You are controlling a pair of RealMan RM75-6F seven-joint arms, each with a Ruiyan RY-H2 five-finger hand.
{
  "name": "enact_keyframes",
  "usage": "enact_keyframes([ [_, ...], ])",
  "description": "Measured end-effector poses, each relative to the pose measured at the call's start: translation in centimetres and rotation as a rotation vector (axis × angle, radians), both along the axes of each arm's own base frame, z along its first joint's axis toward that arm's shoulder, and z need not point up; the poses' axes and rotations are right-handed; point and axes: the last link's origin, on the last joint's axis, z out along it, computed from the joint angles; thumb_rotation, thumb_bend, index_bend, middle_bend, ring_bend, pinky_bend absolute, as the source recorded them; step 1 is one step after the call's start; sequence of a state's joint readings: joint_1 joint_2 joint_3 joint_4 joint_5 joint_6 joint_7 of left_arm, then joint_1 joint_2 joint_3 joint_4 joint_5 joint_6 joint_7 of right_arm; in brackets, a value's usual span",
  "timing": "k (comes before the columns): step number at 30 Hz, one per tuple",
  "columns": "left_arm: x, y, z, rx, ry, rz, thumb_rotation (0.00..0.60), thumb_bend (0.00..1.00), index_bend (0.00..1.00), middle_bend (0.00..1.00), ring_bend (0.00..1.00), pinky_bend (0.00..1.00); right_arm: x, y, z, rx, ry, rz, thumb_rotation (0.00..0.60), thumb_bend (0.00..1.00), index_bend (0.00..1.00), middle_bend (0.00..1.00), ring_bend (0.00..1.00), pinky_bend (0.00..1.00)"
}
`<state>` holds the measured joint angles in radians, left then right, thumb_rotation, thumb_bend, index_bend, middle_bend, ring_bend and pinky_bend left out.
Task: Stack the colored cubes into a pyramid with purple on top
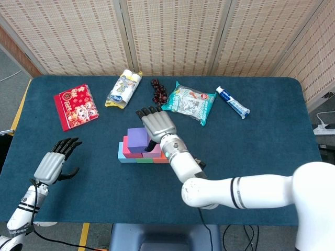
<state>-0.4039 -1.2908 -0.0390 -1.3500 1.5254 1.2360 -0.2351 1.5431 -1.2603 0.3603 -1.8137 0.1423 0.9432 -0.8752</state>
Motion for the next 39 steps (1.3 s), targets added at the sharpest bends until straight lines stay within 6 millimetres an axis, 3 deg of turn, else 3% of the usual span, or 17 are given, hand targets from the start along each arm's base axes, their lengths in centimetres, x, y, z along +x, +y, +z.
enact_keyframes([
  [7,0.6,-0.2,-0.9,-0.065,-0.059,-0.029,0.600,0.34,0.19,0.10,0.05,0.10,-5.3,0.0,3.6,-0.022,-0.086,-0.004,0.600,0.20,0.00,0.14,0.09,0.16],
  [14,0.9,0.5,-2.9,-0.143,-0.008,-0.068,0.600,0.34,0.16,0.08,0.02,0.08,-10.8,0.5,4.2,-0.040,-0.062,0.067,0.600,0.23,0.00,0.14,0.03,0.12],
  [19,1.1,1.1,-4.1,-0.188,0.067,-0.076,0.600,0.34,0.10,0.00,0.00,0.02,-15.0,1.0,3.1,-0.022,-0.017,0.109,0.600,0.27,0.00,0.01,0.00,0.01],
  [24,1.8,1.5,-5.0,-0.197,0.107,-0.091,0.600,0.34,0.08,0.00,0.00,0.01,-18.6,0.9,1.2,0.048,0.086,0.103,0.600,0.30,0.00,0.00,0.00,0.00],
  [30,1.9,1.6,-5.6,-0.201,0.142,-0.087,0.600,0.34,0.06,0.00,0.00,0.01,-20.0,1.0,-1.1,0.105,0.137,0.085,0.600,0.30,0.00,0.00,0.00,0.00],
  [39,-0.1,1.5,-6.3,-0.239,0.185,0.012,0.600,0.34,0.07,0.00,0.00,0.01,-21.4,0.8,-3.7,0.162,0.195,0.052,0.600,0.30,0.00,0.00,0.00,0.00],
])
